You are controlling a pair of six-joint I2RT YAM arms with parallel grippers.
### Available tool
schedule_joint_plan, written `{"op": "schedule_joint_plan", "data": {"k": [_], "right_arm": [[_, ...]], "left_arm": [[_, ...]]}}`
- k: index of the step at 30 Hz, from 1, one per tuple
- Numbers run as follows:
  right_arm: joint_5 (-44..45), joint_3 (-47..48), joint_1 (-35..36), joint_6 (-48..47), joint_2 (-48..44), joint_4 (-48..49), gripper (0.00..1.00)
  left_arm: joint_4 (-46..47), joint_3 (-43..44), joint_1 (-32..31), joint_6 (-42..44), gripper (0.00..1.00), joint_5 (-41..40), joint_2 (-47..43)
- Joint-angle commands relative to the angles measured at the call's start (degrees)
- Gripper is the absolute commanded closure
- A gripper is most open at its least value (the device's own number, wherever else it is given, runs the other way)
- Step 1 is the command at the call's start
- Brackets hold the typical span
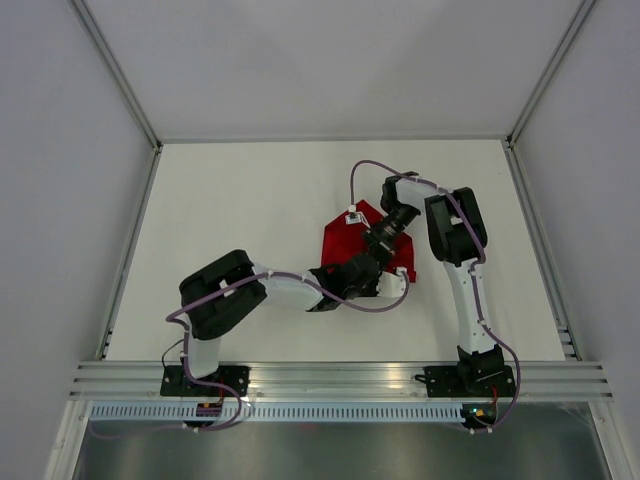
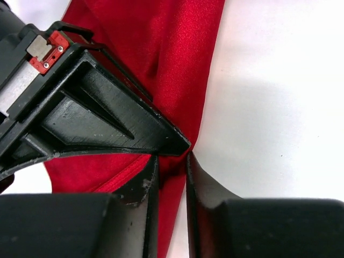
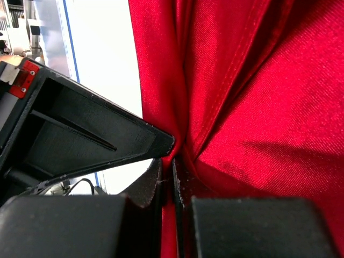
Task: Fold the napkin, place the utensils inside, and roll it up
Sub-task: Roll the napkin with the utensil
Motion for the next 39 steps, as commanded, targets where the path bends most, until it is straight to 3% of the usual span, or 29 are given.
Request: {"op": "schedule_joint_plan", "data": {"k": [1,3,6,7,10,15,23,29,34,39], "right_arm": [[6.4,0.1,0.7,-4.2,3.3,2.6,0.94],[6.6,0.2,0.6,-4.2,3.0,2.5,0.92],[6.4,0.1,0.7,-4.2,2.1,2.6,0.80],[6.2,-0.1,0.7,-4.2,1.7,2.6,0.70],[5.4,-1.0,0.6,-3.2,-0.5,3.9,0.53],[4.3,-3.9,0.0,2.2,-6.9,10.0,0.41],[1.9,-6.1,-3.3,12.2,-15.8,18.8,0.36],[-0.8,-8.8,-8.4,23.8,-22.4,30.9,0.35],[-4.1,-18.2,-15.0,34.4,-28.8,47.8,0.35],[-4.7,-25.6,-17.3,28.2,-33.8,49.6,0.36]], "left_arm": [[-10.9,3.5,1.8,-3.7,0.87,12.0,4.1],[-12.5,4.3,2.8,-4.5,0.91,14.9,4.2],[-14.0,5.4,3.7,-5.8,0.97,18.8,4.4],[-16.3,5.6,4.0,-6.3,0.98,19.8,4.7],[-18.9,6.7,5.3,-7.4,0.98,23.3,5.4],[-21.2,7.9,6.8,-8.6,0.98,28.1,5.6],[-25.2,10.2,9.5,-10.2,0.98,35.0,6.3],[-27.5,12.1,12.4,-11.9,0.98,41.2,7.3],[-30.9,14.8,15.4,-13.6,0.98,47.0,10.4],[-35.5,20.3,18.7,-15.4,0.98,54.2,15.0]]}}
